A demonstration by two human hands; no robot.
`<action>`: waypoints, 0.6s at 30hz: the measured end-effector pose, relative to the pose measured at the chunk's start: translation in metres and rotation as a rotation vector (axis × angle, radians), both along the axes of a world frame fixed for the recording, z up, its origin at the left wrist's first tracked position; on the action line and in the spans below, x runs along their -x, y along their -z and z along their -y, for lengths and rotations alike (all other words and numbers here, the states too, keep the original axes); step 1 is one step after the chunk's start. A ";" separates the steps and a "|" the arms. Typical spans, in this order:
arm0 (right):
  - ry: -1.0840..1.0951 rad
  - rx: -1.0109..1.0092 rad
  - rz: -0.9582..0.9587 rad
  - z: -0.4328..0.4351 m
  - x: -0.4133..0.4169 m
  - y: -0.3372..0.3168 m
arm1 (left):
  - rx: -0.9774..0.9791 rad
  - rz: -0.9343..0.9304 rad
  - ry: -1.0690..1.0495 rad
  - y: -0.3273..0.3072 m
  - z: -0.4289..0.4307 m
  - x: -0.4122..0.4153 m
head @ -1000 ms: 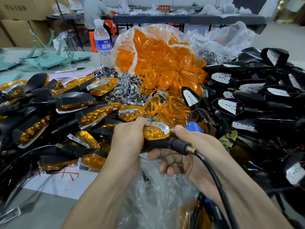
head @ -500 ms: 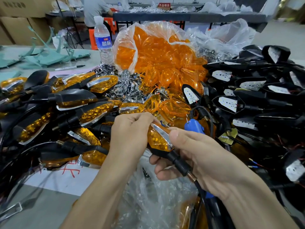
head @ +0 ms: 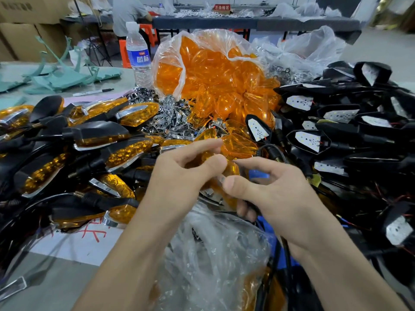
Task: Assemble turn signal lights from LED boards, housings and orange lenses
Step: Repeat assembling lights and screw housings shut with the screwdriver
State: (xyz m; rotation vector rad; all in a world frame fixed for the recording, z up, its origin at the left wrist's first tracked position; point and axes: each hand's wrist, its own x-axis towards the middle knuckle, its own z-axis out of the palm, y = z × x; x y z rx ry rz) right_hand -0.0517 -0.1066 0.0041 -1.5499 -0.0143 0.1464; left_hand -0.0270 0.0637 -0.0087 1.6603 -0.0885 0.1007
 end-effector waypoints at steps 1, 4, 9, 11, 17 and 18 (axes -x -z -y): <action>-0.001 0.030 0.046 0.003 0.000 -0.002 | 0.108 -0.026 0.014 -0.001 -0.003 -0.001; -0.103 0.035 0.109 0.010 -0.001 -0.009 | 0.381 -0.077 -0.025 0.000 -0.008 -0.006; 0.149 0.156 0.369 0.018 0.001 -0.009 | 0.566 -0.098 0.022 0.007 -0.004 -0.009; 0.258 0.115 0.488 0.018 0.001 -0.009 | 0.414 -0.046 0.099 0.006 -0.006 -0.007; 0.262 0.100 0.534 0.027 -0.007 0.000 | 0.035 0.097 0.213 0.007 -0.011 -0.004; 0.263 0.099 0.529 0.027 -0.008 0.001 | 0.044 0.086 0.201 0.007 -0.010 -0.003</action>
